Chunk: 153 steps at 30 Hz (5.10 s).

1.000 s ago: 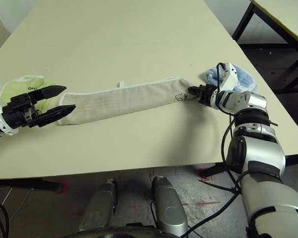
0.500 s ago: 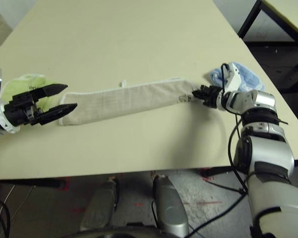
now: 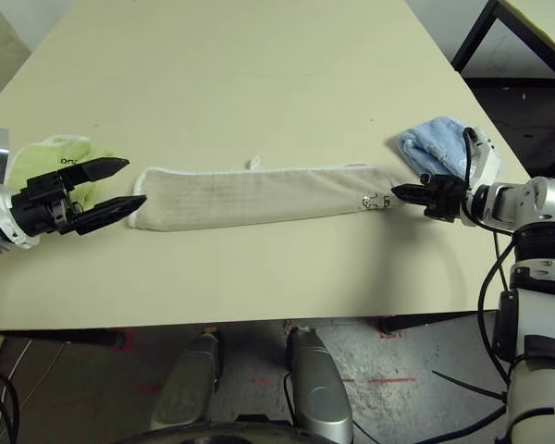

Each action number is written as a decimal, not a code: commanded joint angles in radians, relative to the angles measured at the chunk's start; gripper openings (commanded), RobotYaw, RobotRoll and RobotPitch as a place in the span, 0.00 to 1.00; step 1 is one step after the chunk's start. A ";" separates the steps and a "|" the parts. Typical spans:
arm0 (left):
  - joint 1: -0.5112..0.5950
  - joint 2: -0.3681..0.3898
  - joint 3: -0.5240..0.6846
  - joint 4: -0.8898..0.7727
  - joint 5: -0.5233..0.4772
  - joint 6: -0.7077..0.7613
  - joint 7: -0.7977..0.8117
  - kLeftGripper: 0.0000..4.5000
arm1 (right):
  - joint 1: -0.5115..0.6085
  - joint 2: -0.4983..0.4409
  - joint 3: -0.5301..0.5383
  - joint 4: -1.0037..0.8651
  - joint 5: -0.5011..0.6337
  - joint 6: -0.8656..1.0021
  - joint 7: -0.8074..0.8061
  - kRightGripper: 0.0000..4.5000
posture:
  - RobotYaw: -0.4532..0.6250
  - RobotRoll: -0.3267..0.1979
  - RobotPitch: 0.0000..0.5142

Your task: Fold the towel and set it aside.

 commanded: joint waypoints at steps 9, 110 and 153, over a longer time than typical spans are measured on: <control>-0.029 0.014 -0.070 0.010 0.051 -0.044 -0.032 1.00 | 0.000 0.081 -0.059 -0.283 0.158 0.092 -0.022 0.01 | 0.54 0.62 0.30; -0.480 -0.531 -0.599 0.272 0.410 0.124 0.408 0.00 | 0.001 0.373 0.286 -0.176 -0.153 -0.750 0.048 0.01 | 0.52 0.62 0.27; -0.139 -0.533 -0.068 -0.384 0.140 0.729 0.710 1.00 | -0.006 0.245 0.264 -0.289 -0.087 -0.809 0.352 1.00 | 0.59 0.62 0.28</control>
